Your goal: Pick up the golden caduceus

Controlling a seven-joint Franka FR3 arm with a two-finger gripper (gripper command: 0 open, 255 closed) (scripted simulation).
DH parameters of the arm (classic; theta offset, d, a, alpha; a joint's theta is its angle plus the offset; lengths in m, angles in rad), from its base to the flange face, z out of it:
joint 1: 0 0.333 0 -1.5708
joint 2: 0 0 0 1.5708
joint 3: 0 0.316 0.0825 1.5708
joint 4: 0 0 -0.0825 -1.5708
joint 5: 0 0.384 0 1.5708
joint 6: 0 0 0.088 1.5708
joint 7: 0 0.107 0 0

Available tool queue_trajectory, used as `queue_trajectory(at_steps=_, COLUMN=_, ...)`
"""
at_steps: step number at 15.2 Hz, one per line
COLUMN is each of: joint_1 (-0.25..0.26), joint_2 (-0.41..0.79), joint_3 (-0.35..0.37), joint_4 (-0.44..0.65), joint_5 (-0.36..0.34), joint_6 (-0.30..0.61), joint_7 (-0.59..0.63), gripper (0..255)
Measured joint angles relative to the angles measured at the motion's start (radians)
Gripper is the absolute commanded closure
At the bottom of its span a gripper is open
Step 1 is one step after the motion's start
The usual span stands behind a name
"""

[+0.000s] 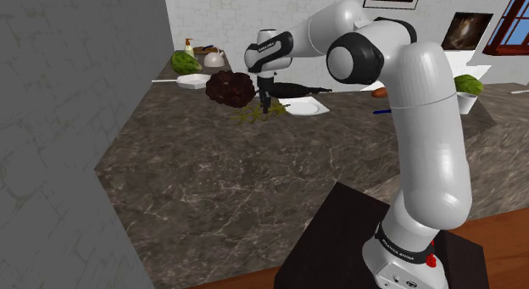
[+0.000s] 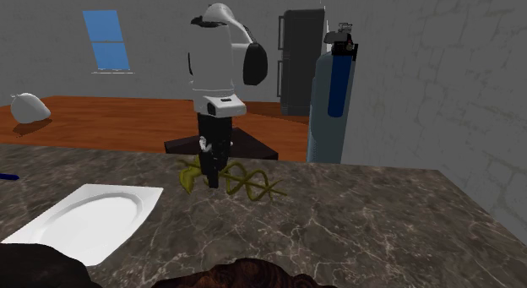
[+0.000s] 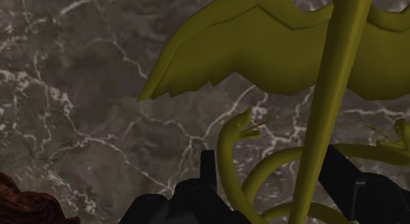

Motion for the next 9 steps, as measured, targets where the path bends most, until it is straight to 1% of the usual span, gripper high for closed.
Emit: queue_trajectory(at_steps=9, joint_1=-0.002, joint_2=-0.025, joint_3=-0.008, joint_4=0.083, joint_5=-0.013, joint_6=-0.106, joint_7=0.008, gripper=255)
